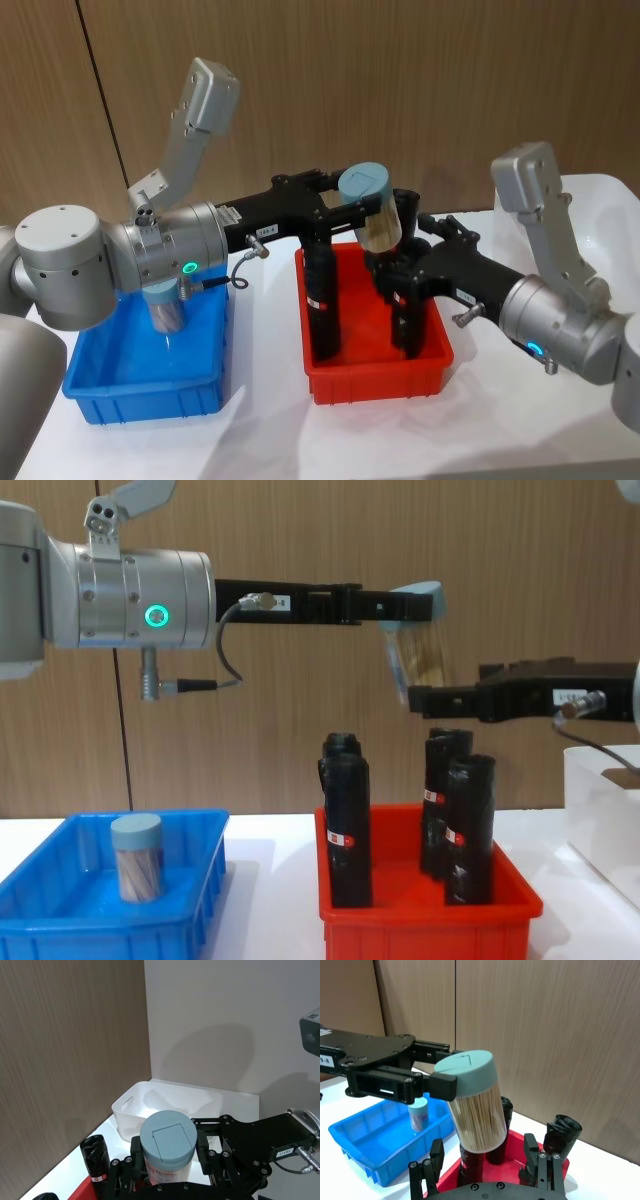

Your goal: Pick the cotton swabs from the blue box and place them into the white box.

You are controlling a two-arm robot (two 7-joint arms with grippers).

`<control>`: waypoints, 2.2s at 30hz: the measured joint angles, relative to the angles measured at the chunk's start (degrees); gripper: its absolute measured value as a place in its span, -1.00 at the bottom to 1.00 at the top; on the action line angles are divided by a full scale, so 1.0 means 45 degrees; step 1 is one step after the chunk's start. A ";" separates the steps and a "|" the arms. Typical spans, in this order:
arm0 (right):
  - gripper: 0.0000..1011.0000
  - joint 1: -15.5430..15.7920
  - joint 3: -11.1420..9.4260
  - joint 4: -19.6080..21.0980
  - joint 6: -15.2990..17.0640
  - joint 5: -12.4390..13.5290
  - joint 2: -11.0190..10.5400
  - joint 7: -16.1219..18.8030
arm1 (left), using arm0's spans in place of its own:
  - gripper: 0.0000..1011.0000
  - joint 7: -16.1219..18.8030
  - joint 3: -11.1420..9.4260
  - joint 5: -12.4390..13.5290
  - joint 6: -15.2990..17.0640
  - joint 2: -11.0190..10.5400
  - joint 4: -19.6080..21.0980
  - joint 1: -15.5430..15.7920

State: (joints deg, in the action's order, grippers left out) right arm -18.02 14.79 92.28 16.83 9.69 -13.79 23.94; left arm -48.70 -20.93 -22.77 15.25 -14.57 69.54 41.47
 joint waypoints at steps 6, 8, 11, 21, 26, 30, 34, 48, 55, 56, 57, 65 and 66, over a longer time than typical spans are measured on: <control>0.98 -0.0279 0.0061 -0.0213 0.0016 -0.0024 0.0136 0.0119 | 0.29 0.0000 0.0000 -0.0001 0.0000 0.0000 -0.0001 0.0004; 0.98 -0.0378 0.0087 -0.0300 0.0016 -0.0062 0.0183 0.0152 | 0.29 0.0000 0.0000 -0.0001 0.0000 -0.0001 -0.0001 0.0004; 0.98 -0.0499 0.0122 -0.0422 -0.0002 -0.0130 0.0247 0.0182 | 0.29 0.0000 0.0000 -0.0001 0.0000 -0.0001 -0.0001 0.0004; 0.98 -0.0831 0.0238 -0.0760 -0.0149 -0.0335 0.0418 0.0267 | 0.29 0.0000 0.0000 0.0000 0.0000 -0.0001 -0.0001 0.0003; 0.92 -0.0942 0.0288 -0.0898 -0.0225 -0.0412 0.0476 0.0304 | 0.29 0.0001 0.0000 0.0000 0.0000 -0.0001 0.0000 0.0003; 0.72 -0.1013 0.0315 -0.0980 -0.0293 -0.0435 0.0510 0.0328 | 0.29 0.0001 0.0000 0.0000 0.0000 -0.0001 0.0000 0.0003; 0.55 -0.1063 0.0338 -0.1039 -0.0345 -0.0453 0.0530 0.0337 | 0.29 0.0002 0.0000 0.0000 0.0000 -0.0001 0.0000 0.0003; 0.28 -0.1145 0.0358 -0.1094 -0.0443 -0.0402 0.0531 0.0282 | 0.56 0.0007 -0.0003 0.0002 0.0002 -0.0001 0.0001 0.0003; 0.28 -0.1158 0.0356 -0.1110 -0.0476 -0.0308 0.0511 0.0206 | 0.95 0.0006 -0.0001 0.0002 0.0002 -0.0001 0.0001 0.0003; 0.28 -0.1158 0.0355 -0.1111 -0.0478 -0.0303 0.0509 0.0201 | 0.98 0.0006 0.0000 0.0002 0.0002 -0.0001 0.0001 0.0003; 0.28 -0.1158 0.0355 -0.1111 -0.0480 -0.0296 0.0506 0.0195 | 0.98 0.0006 0.0000 0.0002 0.0002 -0.0001 0.0001 0.0003; 0.28 -0.1161 0.0340 -0.1168 -0.0500 -0.0204 0.0472 0.0066 | 0.98 0.0002 0.0000 0.0000 0.0000 -0.0001 0.0001 0.0003; 0.28 -0.1160 0.0335 -0.1182 -0.0503 -0.0195 0.0468 0.0037 | 0.98 0.0002 0.0000 0.0000 0.0000 -0.0002 0.0001 0.0003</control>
State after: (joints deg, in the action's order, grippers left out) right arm -23.24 16.30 86.96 14.57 8.81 -11.68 24.11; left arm -48.69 -20.93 -22.78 15.25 -14.58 69.55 41.49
